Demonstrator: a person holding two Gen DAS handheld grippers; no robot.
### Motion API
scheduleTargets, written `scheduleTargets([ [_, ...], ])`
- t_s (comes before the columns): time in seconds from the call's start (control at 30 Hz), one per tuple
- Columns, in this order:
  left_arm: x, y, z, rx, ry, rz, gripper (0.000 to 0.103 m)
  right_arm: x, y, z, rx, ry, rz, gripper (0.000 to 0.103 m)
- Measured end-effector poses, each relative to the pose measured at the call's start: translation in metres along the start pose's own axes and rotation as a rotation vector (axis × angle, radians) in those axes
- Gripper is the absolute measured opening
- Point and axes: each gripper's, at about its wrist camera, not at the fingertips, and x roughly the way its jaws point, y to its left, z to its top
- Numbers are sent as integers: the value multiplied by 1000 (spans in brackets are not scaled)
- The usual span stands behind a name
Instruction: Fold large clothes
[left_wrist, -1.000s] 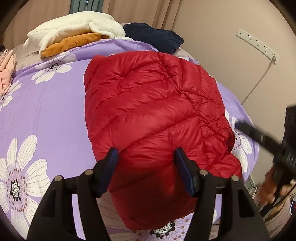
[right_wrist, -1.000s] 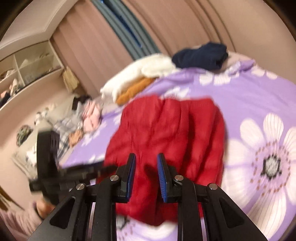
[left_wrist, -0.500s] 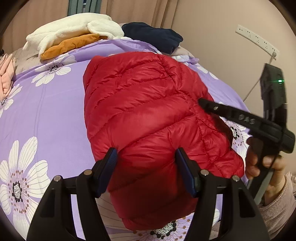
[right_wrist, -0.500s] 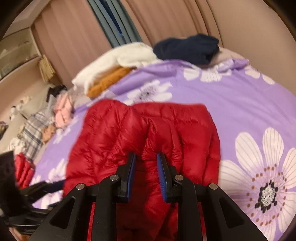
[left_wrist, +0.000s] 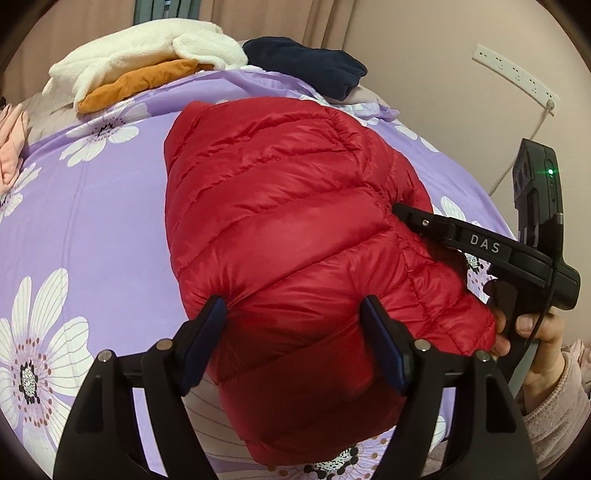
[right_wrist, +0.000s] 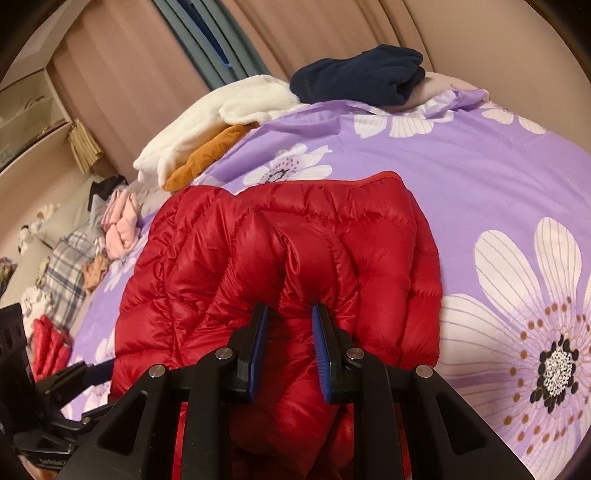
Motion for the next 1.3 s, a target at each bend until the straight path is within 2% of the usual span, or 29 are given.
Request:
scheduleTargets([
  [0.17,-12,3,1,-42,4,-6,76,-6,3,2,10,15,9,21],
  [0.3,-32,13,2,-84,-40,-14,77,-25,8,2,-16,-16,48,25],
  [0.4,-42,25,4,-111,-76,-23,81,-34,10,2,-19,-30,82,38],
  [0.47,-43,35,8,-148,-83,-29,81,-39,12,2,-16,-41,79,47],
  [0.53,-43,44,11,-191,-92,-59,81,-42,12,3,-8,-55,62,63],
  [0.57,-42,48,13,-212,-93,-69,81,-43,11,4,-1,-63,58,66],
  [0.77,-26,56,20,-267,-61,-69,81,-32,-1,7,70,-28,12,67],
  [0.83,-21,57,22,-271,-52,-71,81,-27,-7,7,100,-6,10,77],
  [1.07,-13,58,24,-276,-40,-68,86,-18,-20,6,173,46,10,78],
  [1.3,-9,58,25,-274,-33,-54,91,-14,-25,6,186,63,18,79],
])
